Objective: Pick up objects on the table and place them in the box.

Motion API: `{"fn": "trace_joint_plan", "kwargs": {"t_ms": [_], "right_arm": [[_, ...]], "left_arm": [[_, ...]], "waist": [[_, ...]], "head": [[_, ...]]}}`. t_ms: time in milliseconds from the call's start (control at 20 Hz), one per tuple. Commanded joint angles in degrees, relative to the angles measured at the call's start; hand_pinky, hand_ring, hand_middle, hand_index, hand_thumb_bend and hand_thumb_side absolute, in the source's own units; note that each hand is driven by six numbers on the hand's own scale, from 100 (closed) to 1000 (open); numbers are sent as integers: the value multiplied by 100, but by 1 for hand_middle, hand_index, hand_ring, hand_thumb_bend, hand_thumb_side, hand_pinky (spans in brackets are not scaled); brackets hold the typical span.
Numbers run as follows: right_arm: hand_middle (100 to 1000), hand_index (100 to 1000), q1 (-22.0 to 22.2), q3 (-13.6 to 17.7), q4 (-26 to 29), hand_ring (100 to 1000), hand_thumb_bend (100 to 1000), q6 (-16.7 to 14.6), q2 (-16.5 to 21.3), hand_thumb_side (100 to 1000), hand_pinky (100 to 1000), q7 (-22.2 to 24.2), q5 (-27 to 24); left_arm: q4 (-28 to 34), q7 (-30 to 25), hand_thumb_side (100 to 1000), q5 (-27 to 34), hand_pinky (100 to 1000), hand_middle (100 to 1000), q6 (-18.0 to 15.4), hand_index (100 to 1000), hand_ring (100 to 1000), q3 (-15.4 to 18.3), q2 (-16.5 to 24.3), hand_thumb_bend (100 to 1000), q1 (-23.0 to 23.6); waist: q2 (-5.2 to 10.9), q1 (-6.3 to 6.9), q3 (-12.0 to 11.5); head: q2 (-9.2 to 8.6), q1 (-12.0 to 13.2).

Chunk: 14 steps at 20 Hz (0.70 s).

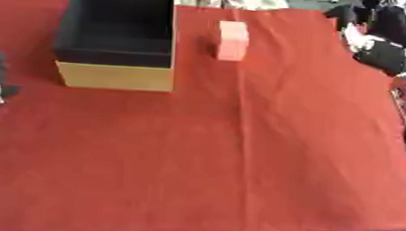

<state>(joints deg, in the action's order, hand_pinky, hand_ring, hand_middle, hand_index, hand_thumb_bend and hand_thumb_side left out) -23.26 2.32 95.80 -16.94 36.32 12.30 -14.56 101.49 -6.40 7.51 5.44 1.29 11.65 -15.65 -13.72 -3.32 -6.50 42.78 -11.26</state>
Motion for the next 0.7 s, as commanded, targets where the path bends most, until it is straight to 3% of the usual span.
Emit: {"fn": "trace_joint_plan", "kwargs": {"t_ms": [50,300,700], "right_arm": [[785,988,-178,-66,-41,934,100,-117,407,100,710,94,90],[799,995,-631,-318,-441,942,100,-352,647,100,714,385,255],[850,1000,-1527,-612,-1505,975,100,-686,433,100,731,1095,830]], "left_arm": [[126,-49,447,-13,886,916,-28,912,999,-34,132,100,-74],[128,-181,434,3,887,915,-97,912,999,-67,143,100,-81],[102,-304,427,21,887,915,-143,912,999,-131,149,100,-85]], "waist": [[106,-1,-26],[126,-8,-109],[167,-22,-188]], "head": [[29,-38],[29,-76],[59,-219]]}}
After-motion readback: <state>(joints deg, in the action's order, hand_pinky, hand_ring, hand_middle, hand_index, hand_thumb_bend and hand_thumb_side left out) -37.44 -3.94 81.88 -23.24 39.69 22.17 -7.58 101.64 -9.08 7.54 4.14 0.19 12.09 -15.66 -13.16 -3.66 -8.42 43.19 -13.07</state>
